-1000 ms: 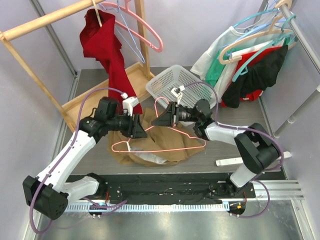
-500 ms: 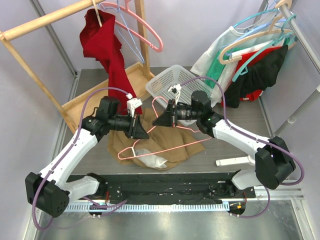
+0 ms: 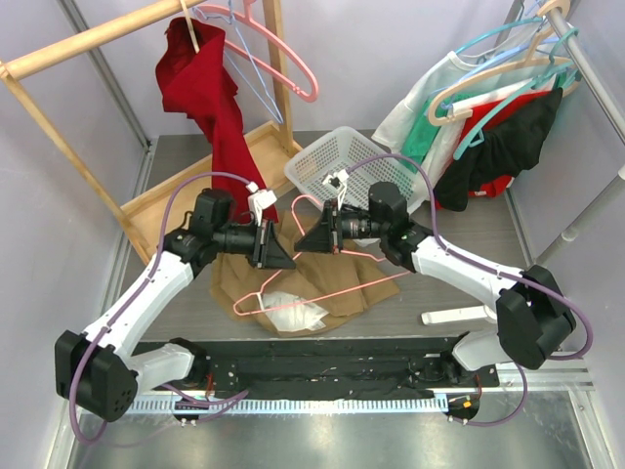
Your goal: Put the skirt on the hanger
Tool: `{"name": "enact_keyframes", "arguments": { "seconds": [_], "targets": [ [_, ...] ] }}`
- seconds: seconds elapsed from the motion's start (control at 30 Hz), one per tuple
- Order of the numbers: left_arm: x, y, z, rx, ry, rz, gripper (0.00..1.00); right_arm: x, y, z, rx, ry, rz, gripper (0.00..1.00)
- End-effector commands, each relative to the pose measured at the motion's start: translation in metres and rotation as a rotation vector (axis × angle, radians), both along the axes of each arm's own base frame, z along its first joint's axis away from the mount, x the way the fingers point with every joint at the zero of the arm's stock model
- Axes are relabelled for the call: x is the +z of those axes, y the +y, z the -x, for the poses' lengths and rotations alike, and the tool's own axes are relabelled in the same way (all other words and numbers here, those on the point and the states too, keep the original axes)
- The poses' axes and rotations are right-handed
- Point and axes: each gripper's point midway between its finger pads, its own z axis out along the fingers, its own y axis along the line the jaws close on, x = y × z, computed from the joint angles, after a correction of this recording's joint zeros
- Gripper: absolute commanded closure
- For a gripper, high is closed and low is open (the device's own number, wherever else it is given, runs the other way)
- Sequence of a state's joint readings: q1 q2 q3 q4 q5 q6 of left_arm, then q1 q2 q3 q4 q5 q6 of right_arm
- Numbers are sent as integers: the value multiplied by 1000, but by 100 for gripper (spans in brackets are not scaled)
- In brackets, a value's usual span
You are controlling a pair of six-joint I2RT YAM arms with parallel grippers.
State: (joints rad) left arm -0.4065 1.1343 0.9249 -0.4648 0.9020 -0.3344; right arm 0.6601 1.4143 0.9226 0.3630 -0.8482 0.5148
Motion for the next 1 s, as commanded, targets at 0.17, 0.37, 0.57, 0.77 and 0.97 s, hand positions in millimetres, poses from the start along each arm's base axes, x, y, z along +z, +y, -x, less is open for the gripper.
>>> {"name": "enact_keyframes", "arguments": {
  "seconds": [0.17, 0.37, 0.57, 0.77, 0.97],
  "targets": [
    [-2, -4, 8, -40, 16, 45, 60, 32, 7, -1, -1, -56, -114, 99],
    [-7, -3, 8, -29, 20, 43, 65, 31, 8, 2, 3, -39, -124, 99],
    [-20, 11, -9, 119, -11, -77, 100, 7, 0, -17, -129, -46, -9, 91],
    [-21, 28, -24, 235, -68, -173, 100, 4, -45, -52, -483, -117, 128, 26],
    [-13, 36, -34, 299, -107, -209, 100, 22, -101, -56, -702, -186, 236, 8]
  ]
}}
